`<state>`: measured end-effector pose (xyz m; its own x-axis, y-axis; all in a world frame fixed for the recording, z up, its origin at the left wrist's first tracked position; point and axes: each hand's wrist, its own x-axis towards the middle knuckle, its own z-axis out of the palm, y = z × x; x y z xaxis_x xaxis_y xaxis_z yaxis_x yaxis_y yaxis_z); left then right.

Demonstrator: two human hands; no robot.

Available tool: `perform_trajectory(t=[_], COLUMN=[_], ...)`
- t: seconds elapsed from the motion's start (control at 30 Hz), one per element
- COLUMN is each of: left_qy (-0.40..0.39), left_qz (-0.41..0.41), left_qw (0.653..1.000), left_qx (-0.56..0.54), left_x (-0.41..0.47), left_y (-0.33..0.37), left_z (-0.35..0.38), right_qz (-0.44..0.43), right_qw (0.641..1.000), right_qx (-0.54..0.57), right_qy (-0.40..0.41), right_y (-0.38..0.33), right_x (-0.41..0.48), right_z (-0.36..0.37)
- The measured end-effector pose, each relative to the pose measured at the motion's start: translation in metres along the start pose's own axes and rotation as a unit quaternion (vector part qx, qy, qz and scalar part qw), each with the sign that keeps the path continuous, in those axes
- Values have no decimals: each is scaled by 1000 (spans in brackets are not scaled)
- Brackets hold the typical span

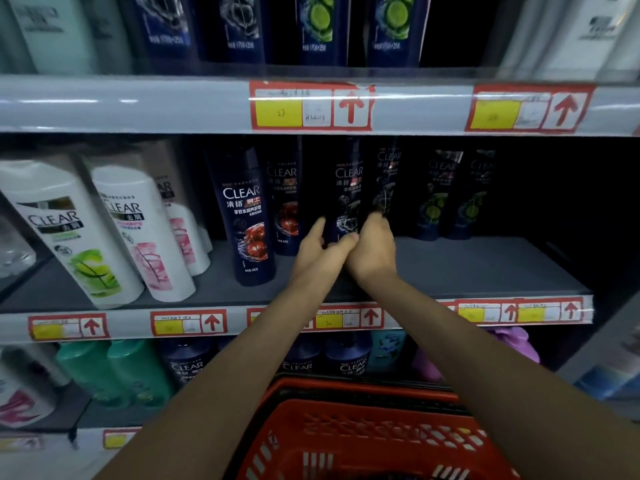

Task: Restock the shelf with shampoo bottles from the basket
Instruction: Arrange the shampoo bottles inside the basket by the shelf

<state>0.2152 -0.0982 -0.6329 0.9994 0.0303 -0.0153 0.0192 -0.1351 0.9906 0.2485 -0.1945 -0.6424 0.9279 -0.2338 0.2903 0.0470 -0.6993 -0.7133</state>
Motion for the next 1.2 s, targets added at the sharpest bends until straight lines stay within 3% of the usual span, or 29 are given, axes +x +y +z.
perform_trajectory(t=[0.33, 0.53, 0.67, 0.87, 1.07, 1.2], left_qy=[-55, -93, -110, -164, -242, -287], left_qz=[15, 54, 84, 114, 77, 18], left_qw=[983, 943, 912, 892, 868, 847], left_qx=[174, 315, 387, 407, 427, 446], left_x=[-44, -99, -136, -187, -221, -230], left_y=[21, 45, 47, 8, -66, -117], left_z=[-28, -37, -35, -13, 23, 49], right_qz=[-3, -72, -113, -142, -95, -52], right_qw=[974, 956, 956, 950, 910, 863], right_qx=[-116, -204, -187, -124, -175, -256], right_qy=[-193, -200, -196, -250, -364, -432], right_y=[3, -1, 5, 53, 127, 164], right_x=[-39, -83, -123, -193, -246, -265], right_z=[-98, -145, -170, -186, -170, -158])
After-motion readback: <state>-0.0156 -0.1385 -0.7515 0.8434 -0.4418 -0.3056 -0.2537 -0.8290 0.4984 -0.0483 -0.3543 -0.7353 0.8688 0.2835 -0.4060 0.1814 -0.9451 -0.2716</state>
